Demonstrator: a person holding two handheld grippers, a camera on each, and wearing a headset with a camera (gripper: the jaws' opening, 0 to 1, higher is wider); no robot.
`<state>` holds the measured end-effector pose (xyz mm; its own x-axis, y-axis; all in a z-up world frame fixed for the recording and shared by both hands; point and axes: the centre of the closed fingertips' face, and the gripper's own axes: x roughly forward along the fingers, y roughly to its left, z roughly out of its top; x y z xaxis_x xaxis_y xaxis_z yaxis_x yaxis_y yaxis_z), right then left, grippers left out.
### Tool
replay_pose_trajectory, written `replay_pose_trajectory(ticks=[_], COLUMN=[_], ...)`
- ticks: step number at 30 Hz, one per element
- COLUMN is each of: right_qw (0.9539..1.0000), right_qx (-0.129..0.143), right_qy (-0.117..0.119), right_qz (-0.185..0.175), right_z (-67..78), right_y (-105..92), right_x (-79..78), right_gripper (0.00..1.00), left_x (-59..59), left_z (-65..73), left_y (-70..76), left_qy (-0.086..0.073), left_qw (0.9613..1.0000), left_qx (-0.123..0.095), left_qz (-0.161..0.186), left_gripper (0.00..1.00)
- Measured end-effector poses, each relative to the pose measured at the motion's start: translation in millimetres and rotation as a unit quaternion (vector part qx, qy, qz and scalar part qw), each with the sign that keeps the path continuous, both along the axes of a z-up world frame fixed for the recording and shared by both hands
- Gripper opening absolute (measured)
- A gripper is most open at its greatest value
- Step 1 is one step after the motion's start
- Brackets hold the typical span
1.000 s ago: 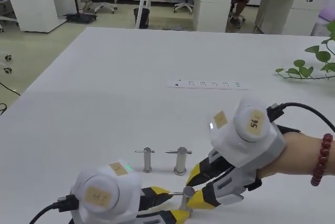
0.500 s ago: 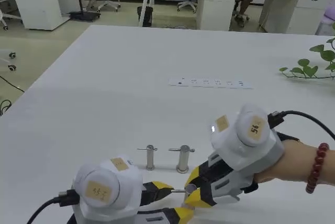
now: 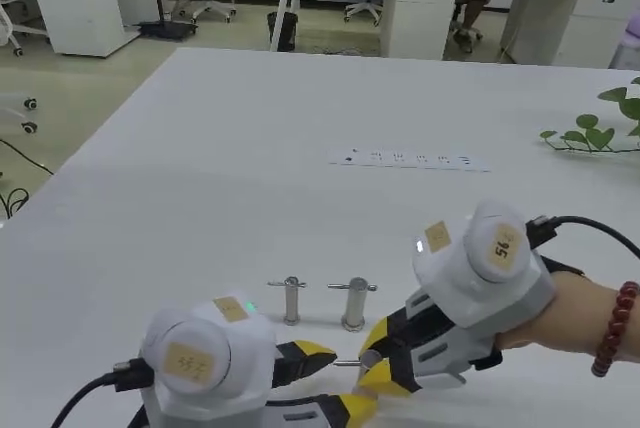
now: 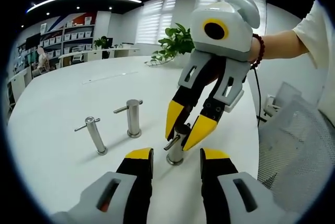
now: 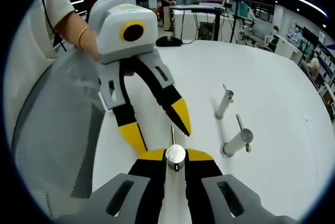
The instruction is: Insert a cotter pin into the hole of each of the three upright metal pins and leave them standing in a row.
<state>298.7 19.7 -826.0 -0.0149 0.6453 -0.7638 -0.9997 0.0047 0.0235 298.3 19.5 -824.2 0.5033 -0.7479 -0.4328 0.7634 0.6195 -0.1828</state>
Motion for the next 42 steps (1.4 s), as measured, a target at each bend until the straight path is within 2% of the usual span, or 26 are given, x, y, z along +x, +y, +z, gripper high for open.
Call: replay_pose_trajectory(ticks=[3, 11, 19, 23, 26, 35, 42], right_qw=[1.0, 0.9997, 0.9994, 0.9991, 0.9989, 0.9983, 0.9981], right_qx=[0.001, 0.001, -0.011, -0.014, -0.018, -0.015, -0.021], right_qy=[-0.002, -0.011, -0.02, -0.022, -0.024, -0.032, -0.036], right_qz=[-0.002, -0.021, -0.027, -0.034, -0.037, -0.045, -0.045], right_z=[1.5, 7.2, 6.8, 7.2, 6.7, 8.3, 4.8], right_y=[-3.3, -16.2, -31.0, -36.5, -40.9, -48.1, -53.2], right_x=[2.8, 19.7, 35.3, 43.4, 50.6, 70.4, 77.5], right_gripper=[0.14, 0.14, 0.14, 0.14, 0.14, 0.14, 0.14], left_x=[-0.6, 0.1, -0.7, -1.9, -3.5, -6.4, -10.2], left_z=[2.4, 14.8, 29.2, 33.0, 35.5, 39.8, 42.8], left_y=[0.0, 3.3, 6.4, 9.0, 10.8, 19.6, 26.8], left_qy=[0.0, -0.011, -0.028, -0.036, -0.036, -0.046, -0.051], left_qw=[1.0, 0.9996, 0.998, 0.9974, 0.997, 0.9961, 0.9954], left_qx=[-0.002, -0.023, -0.052, -0.055, -0.061, -0.061, -0.06], left_qz=[0.0, 0.011, 0.023, 0.028, 0.032, 0.045, 0.055], left_gripper=[0.35, 0.39, 0.48, 0.53, 0.57, 0.67, 0.74])
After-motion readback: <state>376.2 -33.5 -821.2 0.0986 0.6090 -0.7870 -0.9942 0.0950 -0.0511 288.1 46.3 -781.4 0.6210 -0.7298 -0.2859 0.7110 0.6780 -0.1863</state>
